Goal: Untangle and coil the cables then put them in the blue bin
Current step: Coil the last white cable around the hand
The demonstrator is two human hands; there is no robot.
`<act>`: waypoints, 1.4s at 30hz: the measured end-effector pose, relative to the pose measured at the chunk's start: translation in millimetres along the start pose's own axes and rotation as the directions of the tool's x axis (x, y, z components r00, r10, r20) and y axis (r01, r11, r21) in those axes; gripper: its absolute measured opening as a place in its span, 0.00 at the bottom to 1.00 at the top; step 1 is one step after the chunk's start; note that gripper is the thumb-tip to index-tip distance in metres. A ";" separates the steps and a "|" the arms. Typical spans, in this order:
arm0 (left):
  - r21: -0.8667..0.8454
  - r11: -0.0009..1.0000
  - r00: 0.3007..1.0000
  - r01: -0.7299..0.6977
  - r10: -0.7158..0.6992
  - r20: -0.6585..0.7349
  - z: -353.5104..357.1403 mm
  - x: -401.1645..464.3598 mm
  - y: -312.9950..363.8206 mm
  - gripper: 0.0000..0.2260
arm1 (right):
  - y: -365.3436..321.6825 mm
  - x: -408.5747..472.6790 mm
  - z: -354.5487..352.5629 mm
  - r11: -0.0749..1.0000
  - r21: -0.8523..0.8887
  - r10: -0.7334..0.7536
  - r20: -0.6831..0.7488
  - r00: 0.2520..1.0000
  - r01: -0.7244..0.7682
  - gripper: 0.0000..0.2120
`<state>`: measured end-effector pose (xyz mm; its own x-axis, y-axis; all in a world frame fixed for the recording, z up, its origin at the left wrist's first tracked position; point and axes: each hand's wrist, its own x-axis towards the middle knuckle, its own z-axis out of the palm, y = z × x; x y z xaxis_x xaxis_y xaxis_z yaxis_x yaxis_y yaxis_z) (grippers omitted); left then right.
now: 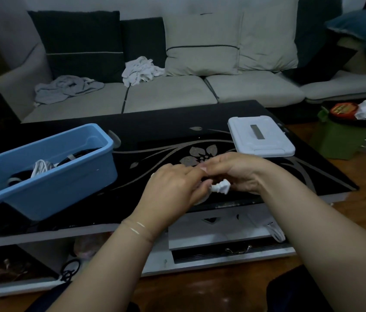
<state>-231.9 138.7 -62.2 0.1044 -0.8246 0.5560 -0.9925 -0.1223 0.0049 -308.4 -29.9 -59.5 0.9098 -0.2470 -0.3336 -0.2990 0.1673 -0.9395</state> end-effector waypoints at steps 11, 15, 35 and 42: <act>0.058 0.998 1.000 -0.019 0.020 -0.005 9.6 -9.0 -2.0 0.14 | 12.0 10.9 22.3 0.813 -0.459 -0.460 -0.129 0.878 0.358 0.10; 0.048 0.998 0.999 0.030 -0.031 0.016 13.8 -13.0 2.9 0.15 | 18.7 12.8 27.4 0.779 -0.451 -0.547 -0.148 0.824 0.436 0.12; -0.350 0.814 0.882 0.464 -0.463 0.093 23.2 -15.6 -7.1 0.11 | 15.8 12.3 44.2 0.873 -0.160 -0.488 -0.299 0.820 0.461 0.07; -0.371 0.789 0.868 0.489 -0.481 0.121 27.5 -13.9 -5.9 0.10 | 15.5 13.9 45.8 0.922 -0.147 -0.388 -0.374 0.842 0.359 0.13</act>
<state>-225.7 135.7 -92.8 0.5757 -0.7242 0.3795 -0.7561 -0.2949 0.5843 -287.2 13.0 -75.1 0.7745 -0.6302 0.0540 0.0085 -0.0750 -0.9971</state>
